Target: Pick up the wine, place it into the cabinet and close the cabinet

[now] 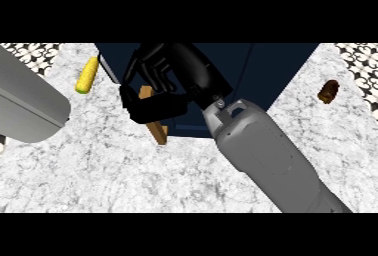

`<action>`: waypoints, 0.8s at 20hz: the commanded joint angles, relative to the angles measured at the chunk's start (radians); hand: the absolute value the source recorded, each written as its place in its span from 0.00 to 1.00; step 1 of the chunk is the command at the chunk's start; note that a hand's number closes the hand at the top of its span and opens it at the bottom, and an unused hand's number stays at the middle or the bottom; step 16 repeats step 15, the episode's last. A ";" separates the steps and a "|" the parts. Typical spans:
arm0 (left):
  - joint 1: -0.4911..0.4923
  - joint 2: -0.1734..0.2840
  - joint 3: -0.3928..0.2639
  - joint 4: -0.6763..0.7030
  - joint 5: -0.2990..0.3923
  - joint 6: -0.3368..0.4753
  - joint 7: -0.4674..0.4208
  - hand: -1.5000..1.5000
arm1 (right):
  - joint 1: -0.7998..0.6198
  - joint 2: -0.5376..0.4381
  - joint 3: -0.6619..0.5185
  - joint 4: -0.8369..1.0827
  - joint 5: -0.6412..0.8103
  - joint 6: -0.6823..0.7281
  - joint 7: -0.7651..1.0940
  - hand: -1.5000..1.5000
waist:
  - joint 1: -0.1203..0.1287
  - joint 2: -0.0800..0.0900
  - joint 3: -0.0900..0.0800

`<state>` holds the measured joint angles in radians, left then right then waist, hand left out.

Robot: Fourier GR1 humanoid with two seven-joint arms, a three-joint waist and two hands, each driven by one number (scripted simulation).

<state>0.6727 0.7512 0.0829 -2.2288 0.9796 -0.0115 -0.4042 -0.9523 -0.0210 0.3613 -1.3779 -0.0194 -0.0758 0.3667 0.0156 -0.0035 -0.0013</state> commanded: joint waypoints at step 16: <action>-0.248 -0.124 -0.213 0.099 -0.168 0.159 0.048 0.00 | -0.099 -0.147 -0.166 0.304 -0.009 0.137 -0.215 1.00 | -0.013 0.020 0.000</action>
